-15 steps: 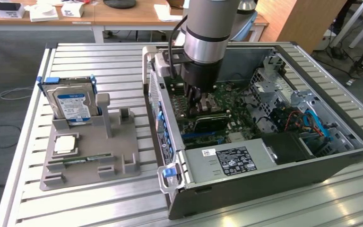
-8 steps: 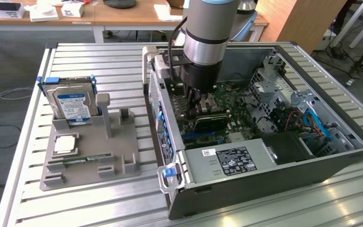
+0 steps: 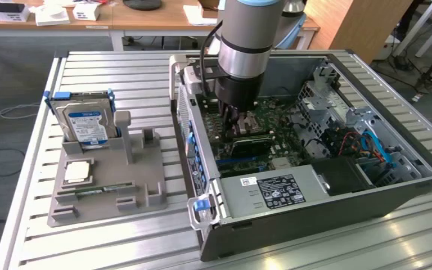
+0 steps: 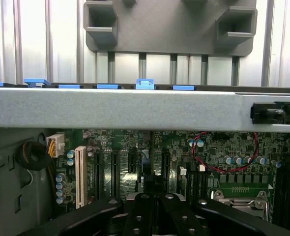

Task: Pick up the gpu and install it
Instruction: 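Press down on the gpu until it lock into place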

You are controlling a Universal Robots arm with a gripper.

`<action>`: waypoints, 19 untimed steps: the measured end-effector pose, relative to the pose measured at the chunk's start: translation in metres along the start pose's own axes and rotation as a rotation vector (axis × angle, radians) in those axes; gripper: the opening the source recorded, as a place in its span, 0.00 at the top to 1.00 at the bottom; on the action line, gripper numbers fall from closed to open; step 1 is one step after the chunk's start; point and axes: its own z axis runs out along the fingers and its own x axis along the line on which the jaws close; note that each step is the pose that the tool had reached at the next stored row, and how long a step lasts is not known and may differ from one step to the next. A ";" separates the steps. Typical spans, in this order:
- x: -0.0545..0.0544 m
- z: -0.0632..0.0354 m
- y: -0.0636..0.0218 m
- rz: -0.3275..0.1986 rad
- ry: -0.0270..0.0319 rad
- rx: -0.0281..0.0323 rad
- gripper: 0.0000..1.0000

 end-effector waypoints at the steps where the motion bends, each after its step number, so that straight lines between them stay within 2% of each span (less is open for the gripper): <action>1: 0.000 0.0002 0.0000 0.000 0.0000 0.0000 0.89; 19: 0.001 0.0037 0.0002 0.000 -0.0001 -0.0002 0.89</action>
